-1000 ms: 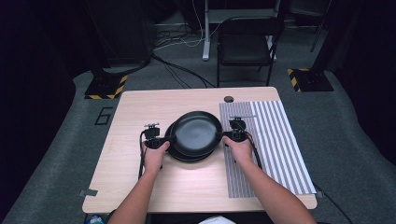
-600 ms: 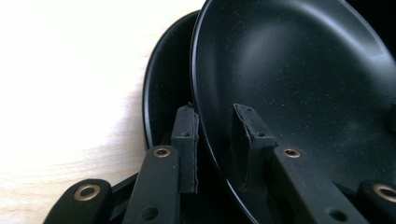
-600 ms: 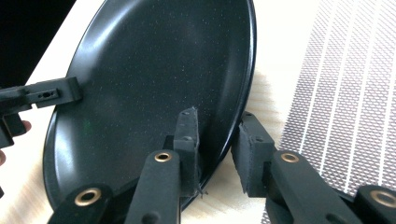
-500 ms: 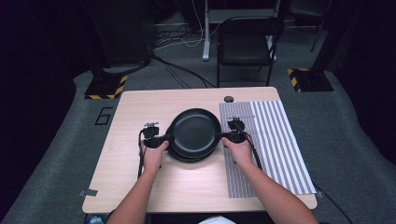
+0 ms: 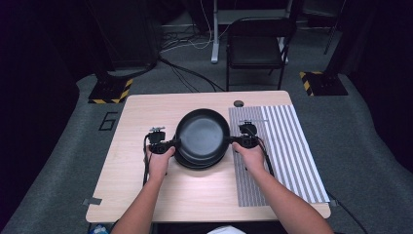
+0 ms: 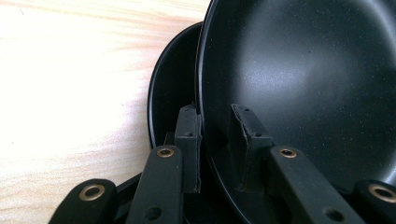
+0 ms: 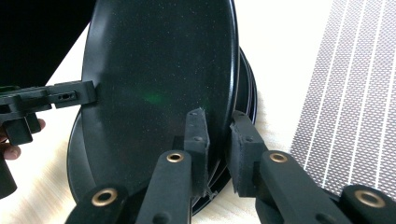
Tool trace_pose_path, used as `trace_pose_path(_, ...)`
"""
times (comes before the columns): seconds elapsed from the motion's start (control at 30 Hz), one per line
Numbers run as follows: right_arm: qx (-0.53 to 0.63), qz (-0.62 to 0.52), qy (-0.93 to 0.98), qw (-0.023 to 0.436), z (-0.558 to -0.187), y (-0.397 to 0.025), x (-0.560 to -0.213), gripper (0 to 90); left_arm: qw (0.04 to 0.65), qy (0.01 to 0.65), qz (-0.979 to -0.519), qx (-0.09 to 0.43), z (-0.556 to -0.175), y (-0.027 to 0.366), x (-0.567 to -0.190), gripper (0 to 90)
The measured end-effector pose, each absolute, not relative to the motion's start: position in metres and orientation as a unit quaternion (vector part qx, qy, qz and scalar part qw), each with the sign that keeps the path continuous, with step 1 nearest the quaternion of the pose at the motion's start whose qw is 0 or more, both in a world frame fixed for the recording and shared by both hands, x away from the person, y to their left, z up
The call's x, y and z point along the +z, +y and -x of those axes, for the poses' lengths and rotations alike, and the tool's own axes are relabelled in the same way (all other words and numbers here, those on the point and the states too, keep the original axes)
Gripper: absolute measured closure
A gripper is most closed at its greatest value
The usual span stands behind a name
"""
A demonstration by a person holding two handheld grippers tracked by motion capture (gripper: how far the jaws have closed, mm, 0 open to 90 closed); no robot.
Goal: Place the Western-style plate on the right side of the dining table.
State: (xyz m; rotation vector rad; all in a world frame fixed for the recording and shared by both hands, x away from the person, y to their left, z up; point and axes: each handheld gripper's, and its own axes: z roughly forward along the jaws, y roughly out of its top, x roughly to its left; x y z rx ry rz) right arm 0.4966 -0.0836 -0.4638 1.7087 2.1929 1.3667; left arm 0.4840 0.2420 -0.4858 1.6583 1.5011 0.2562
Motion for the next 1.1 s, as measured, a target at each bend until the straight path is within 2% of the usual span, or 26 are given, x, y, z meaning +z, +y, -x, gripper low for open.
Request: trace_pose_path(1.1,0.459,-0.523,0.718,0.027,-0.483,-0.086,-0.444,80.2,0.44,0.586,-0.668,0.126,-0.476,0.242,-0.462,74.5)
